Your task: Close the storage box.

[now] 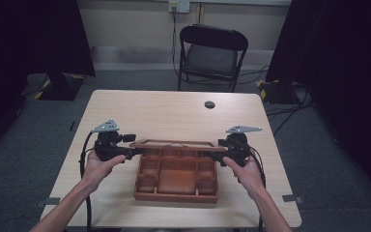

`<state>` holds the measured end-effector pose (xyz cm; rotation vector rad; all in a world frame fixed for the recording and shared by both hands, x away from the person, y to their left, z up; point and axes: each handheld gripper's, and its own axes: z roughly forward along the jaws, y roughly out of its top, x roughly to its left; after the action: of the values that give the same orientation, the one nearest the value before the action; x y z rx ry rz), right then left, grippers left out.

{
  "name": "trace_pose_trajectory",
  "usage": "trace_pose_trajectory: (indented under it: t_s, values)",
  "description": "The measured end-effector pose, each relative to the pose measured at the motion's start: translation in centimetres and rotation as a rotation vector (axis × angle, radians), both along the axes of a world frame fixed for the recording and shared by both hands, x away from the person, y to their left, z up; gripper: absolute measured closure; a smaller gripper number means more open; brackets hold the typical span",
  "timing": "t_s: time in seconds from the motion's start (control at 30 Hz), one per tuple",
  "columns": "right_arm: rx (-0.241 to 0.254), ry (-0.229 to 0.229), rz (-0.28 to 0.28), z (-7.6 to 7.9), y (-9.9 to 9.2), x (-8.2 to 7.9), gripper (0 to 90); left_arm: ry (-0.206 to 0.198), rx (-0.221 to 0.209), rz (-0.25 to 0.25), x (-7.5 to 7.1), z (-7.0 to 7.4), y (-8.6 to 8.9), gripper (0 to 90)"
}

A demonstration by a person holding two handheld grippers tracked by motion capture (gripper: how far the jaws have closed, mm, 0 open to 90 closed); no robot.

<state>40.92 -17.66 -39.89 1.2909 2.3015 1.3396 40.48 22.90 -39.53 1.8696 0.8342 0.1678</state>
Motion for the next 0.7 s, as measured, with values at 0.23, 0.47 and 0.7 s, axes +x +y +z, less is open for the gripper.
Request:
trace_pose_trajectory:
  t_s: [0.23, 0.47, 0.7]
  values:
    - [-0.008, 0.018, 0.006, -0.2, -0.4, -0.1, 19.8, -0.005, -0.002, -0.004, -0.2, 0.0, -0.1, 24.7]
    - [-0.055, 0.085, -0.017, -1.6, -2.0, 0.7, 22.2, -0.003, -0.010, -0.004, -0.1, -0.1, -0.2, 24.5]
    - [-0.092, 0.068, -0.080, -1.3, -3.3, 1.1, 22.8, -0.006, 0.000, -0.006, -0.5, -0.2, -0.1, 24.9]
